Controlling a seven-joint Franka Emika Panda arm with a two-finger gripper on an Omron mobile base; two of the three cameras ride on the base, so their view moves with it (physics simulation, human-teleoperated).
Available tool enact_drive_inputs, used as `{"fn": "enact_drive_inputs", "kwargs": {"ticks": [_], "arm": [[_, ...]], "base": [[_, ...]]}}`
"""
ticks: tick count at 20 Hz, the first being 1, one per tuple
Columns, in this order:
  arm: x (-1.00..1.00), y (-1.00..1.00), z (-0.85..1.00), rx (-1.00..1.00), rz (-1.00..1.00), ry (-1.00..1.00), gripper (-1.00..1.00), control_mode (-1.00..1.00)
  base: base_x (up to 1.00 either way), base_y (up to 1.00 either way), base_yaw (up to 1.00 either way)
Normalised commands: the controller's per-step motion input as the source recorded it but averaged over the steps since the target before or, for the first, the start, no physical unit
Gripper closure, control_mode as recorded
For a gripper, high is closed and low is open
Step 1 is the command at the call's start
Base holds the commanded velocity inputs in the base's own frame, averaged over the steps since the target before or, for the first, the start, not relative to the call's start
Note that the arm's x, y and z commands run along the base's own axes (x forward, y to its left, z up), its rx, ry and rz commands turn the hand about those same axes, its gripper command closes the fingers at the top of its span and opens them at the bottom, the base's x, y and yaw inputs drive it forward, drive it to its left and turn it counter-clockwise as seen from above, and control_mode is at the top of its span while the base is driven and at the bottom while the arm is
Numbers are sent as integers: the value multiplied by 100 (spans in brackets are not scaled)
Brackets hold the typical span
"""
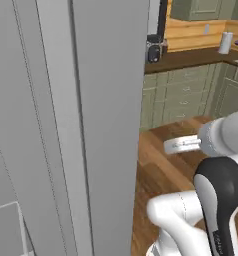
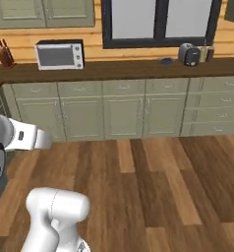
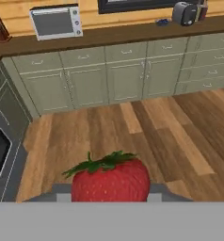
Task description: Take the strawberry from the fridge and place it on top of the pancake, located on the dining counter.
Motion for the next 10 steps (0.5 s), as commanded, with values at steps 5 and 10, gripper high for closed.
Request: {"fn": "enact_drive_inputs", "kwargs": {"ticks": [5, 10], "arm": [[0, 0, 0, 0, 0, 0, 100, 100], [0, 0, 0, 0, 0, 0, 100, 100]], "base": [[-25, -1, -87], [-68, 13, -74]]}}
